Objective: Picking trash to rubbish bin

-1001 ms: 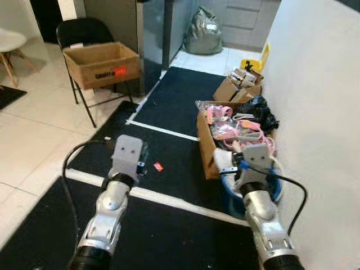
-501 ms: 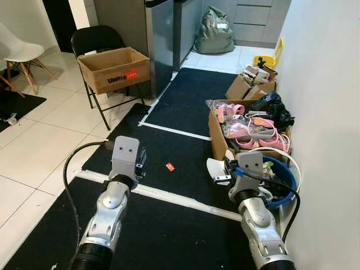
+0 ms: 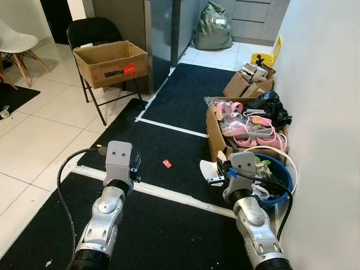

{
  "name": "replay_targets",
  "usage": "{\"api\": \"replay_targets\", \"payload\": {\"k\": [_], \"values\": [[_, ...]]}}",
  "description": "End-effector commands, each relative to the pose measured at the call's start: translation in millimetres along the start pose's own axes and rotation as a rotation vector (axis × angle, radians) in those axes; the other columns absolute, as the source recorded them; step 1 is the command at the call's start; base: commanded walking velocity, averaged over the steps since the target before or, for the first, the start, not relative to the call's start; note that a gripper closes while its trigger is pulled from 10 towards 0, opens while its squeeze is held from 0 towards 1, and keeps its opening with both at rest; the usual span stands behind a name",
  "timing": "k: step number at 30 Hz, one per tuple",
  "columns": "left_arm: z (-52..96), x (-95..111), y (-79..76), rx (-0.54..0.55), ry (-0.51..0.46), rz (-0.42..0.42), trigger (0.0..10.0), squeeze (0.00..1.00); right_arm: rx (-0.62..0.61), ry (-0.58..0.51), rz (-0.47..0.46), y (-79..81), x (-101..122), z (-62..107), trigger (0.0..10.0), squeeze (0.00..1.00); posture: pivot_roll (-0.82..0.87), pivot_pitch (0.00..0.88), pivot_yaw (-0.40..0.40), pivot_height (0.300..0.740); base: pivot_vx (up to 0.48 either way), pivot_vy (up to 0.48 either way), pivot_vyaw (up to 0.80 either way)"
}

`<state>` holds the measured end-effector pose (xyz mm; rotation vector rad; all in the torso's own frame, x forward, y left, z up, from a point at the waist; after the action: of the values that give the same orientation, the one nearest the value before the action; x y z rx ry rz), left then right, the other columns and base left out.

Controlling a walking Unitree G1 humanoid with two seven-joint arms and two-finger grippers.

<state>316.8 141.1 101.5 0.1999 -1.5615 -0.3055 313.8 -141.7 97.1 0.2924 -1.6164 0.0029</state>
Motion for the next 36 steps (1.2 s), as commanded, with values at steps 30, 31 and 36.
{"api": "replay_targets", "payload": {"k": [30, 31, 36], "values": [[13.5, -12.8, -5.5, 0.005, 0.085, -0.007, 10.0, 0.06, 0.013, 0.05, -0.007, 3.7, -11.0, 5.7, 10.0, 0.0, -0.03, 0.09, -0.037, 0.74, 0.294, 0.0, 0.0], [12.8, -12.6, -5.6, 0.004, 0.086, -0.008, 10.0, 0.06, 0.013, 0.049, -0.002, 3.5, -10.4, 5.3, 10.0, 0.0, -0.03, 0.092, -0.039, 0.74, 0.315, 0.0, 0.0], [11.2, -11.5, -6.5, 0.002, 0.086, -0.01, 10.0, 0.07, 0.014, 0.051, 0.008, 2.5, -10.5, 5.7, 10.0, 0.0, -0.03, 0.096, -0.041, 0.74, 0.319, 0.0, 0.0]]}}
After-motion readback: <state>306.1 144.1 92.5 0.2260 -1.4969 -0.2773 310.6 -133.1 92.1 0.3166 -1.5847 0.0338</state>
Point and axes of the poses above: a point about 5 cm out from each wrist's last joint towards the gripper, its own z axis pointing back from the gripper into the wrist, its own x axis along the axis of the wrist's last joint, y = z × x, the point moved 1 cm from there along -z, pointing out of the wrist towards the gripper, and after that the axes turned 15 degrees about -z, right-handed, at the moved point
